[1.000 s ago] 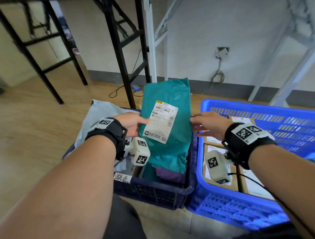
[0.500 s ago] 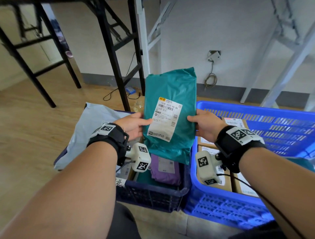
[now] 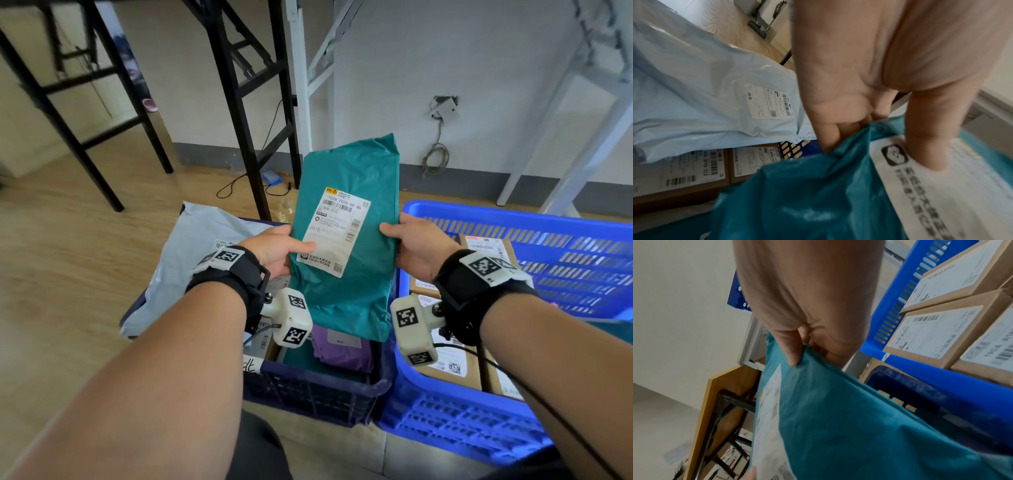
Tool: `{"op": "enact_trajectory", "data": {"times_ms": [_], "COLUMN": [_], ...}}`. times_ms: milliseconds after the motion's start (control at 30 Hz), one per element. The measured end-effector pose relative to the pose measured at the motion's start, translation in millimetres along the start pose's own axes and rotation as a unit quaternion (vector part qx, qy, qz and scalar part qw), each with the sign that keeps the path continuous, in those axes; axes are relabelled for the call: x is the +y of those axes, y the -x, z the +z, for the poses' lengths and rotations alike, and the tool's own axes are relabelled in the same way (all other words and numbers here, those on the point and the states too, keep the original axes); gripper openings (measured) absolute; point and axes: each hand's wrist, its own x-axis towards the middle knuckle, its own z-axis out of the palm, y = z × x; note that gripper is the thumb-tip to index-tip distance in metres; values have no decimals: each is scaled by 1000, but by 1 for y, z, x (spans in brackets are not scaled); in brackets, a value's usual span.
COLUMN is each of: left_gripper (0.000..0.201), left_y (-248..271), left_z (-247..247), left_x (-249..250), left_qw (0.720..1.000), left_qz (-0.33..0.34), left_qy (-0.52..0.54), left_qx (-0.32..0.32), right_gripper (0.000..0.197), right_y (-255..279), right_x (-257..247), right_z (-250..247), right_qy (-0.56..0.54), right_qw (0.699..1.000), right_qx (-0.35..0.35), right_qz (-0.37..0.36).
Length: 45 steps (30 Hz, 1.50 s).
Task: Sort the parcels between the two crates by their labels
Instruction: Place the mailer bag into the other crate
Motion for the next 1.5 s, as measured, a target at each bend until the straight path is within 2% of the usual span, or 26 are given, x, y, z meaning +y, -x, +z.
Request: {"op": "enact_trajectory", "data": {"times_ms": [167, 267, 400, 467, 567, 700, 733, 800, 833, 867, 1033, 1200, 1400, 1500], "left_gripper": [41, 39, 37, 35, 26, 7, 10, 46, 56, 56, 17, 14, 19, 12], "left_y": [6, 11, 16, 17, 17, 19, 13, -20, -43, -51, -7, -1, 0, -4], "left_z": [-14, -37, -74, -92, -124, -158, -173, -220, -248, -259, -211, -207, -210, -206], "left_x": [2, -1, -5, -8, -15, -24, -31, -64, -87, -95, -64, -69, -61, -55], "left_qw": [998, 996, 989, 979, 964, 946, 940, 928, 923, 921, 909, 894, 845, 842], "left_qz": [-6, -16, -18, -18, -17, -42, -43, -58, -70, -82, -148, -141, -162, -152], "left_qy": [23, 21, 40, 53, 65, 119, 122, 90, 66, 45, -77, -121, -198, -199], "left_qx": [54, 87, 143, 194, 259, 298, 314, 358, 373, 379, 383, 408, 470, 477], "right_gripper": [21, 31, 43, 50, 53, 44, 41, 37, 35, 35, 38, 39, 39, 38], "right_y": [-12, -20, -35, -46, -67, -89, -95, -106, -110, -113, -123, -121, -115, -109], "right_x": [11, 21, 29, 34, 42, 46, 49, 57, 64, 70, 98, 108, 89, 80], "right_z": [19, 36, 72, 92, 126, 164, 172, 187, 192, 195, 205, 202, 178, 163], "right_qy": [64, 132, 136, 125, 127, 129, 130, 141, 149, 164, 225, 240, 259, 276], "right_qw": [998, 991, 990, 991, 989, 986, 985, 982, 980, 977, 959, 951, 954, 951], "right_qx": [24, -8, -39, -43, -74, -107, -112, -122, -124, -124, -147, -162, -129, -117], "right_qz": [-10, -4, 2, 4, 14, 26, 28, 37, 46, 55, 84, 110, 84, 71]}}
